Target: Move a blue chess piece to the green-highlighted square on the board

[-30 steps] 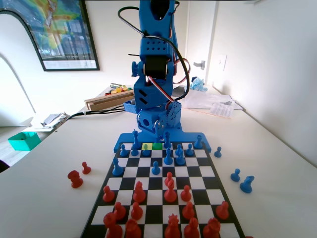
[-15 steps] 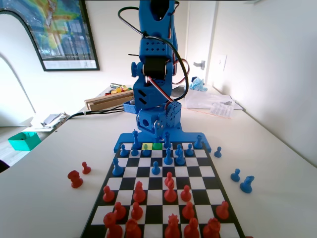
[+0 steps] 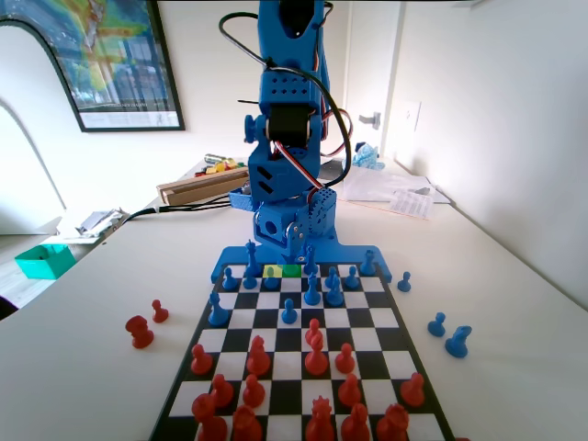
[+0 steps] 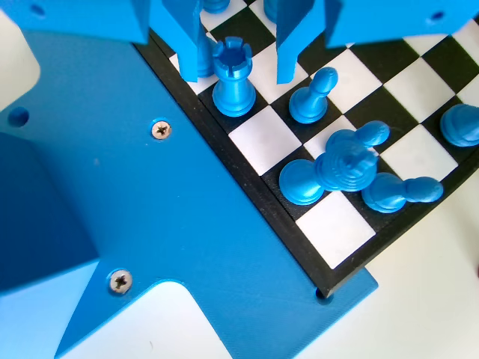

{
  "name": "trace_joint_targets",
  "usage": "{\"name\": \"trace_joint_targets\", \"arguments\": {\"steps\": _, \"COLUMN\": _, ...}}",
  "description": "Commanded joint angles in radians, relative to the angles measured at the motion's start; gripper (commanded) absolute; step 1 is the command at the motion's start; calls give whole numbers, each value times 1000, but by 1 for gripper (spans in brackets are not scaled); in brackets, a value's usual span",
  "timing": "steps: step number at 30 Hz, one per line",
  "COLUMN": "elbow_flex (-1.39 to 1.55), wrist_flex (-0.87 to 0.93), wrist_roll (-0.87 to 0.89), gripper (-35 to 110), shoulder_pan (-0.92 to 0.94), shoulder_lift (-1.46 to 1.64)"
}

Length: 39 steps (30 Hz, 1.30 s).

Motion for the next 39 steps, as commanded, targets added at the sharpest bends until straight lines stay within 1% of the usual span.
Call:
{"name": "trace_joint_targets", "arguments": {"steps": 1, "elbow_flex": -17, "wrist_flex": 38, "wrist_roll": -8, "gripper": 17, "shoulder_pan": 5, "shoulder_lift": 26}}
{"name": "trace_joint_targets", "arguments": {"steps": 9, "elbow_flex": -132, "wrist_flex": 218, "wrist_roll": 9, "gripper": 17, "shoulder_pan": -8, "shoulder_lift": 41}}
{"name": "trace_joint_targets", "arguments": {"steps": 19, "elbow_flex": -296, "wrist_flex": 416, "wrist_roll": -15, "gripper": 17, "shoulder_pan": 29, "shoulder_lift": 80}}
{"name": "trace_joint_targets", "arguments": {"steps": 23, "elbow_flex": -380, "wrist_flex": 526, "wrist_roll": -6, "gripper": 17, "shoulder_pan": 37, "shoulder_lift": 117}}
{"name": "trace_joint_targets", "arguments": {"steps": 31, "elbow_flex": -571, "wrist_flex": 752, "wrist_roll": 104, "gripper": 10, "shoulder_pan": 28, "shoulder_lift": 218}}
{"name": "trace_joint_targets", "arguments": {"steps": 39, "elbow_flex": -657, "wrist_flex": 799, "wrist_roll": 299, "gripper": 6, "shoulder_pan": 9, "shoulder_lift": 354}}
